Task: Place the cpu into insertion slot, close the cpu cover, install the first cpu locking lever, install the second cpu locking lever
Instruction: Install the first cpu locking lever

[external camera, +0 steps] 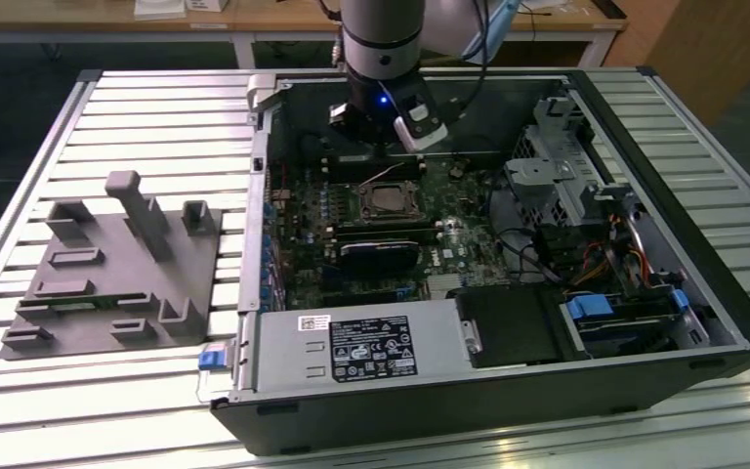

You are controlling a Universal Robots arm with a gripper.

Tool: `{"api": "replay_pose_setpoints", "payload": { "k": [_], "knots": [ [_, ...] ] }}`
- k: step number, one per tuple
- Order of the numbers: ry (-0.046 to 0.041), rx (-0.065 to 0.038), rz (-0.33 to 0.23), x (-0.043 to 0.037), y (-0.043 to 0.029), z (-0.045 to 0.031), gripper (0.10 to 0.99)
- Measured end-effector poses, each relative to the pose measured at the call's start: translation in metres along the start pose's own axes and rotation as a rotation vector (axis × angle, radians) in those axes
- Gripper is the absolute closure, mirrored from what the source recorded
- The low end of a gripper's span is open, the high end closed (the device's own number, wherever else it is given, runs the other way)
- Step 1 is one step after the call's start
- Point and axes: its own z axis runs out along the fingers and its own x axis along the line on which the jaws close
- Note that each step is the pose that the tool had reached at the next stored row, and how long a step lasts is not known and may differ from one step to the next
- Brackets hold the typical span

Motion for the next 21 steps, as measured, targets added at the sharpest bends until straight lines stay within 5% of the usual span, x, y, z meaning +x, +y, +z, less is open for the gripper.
{"api": "replay_pose_setpoints", "payload": {
  "k": [4, 7, 21],
  "knots": [
    [-0.0367, -0.003, -0.01, 0.0004, -0.0005, 0.0017, 0.98],
    [-0.0548, -0.004, -0.015, 0.0007, -0.0011, 0.004, 0.98],
    [-0.0667, -0.004, -0.015, 0.0026, -0.0073, 0.0252, 0.98]
  ]
}}
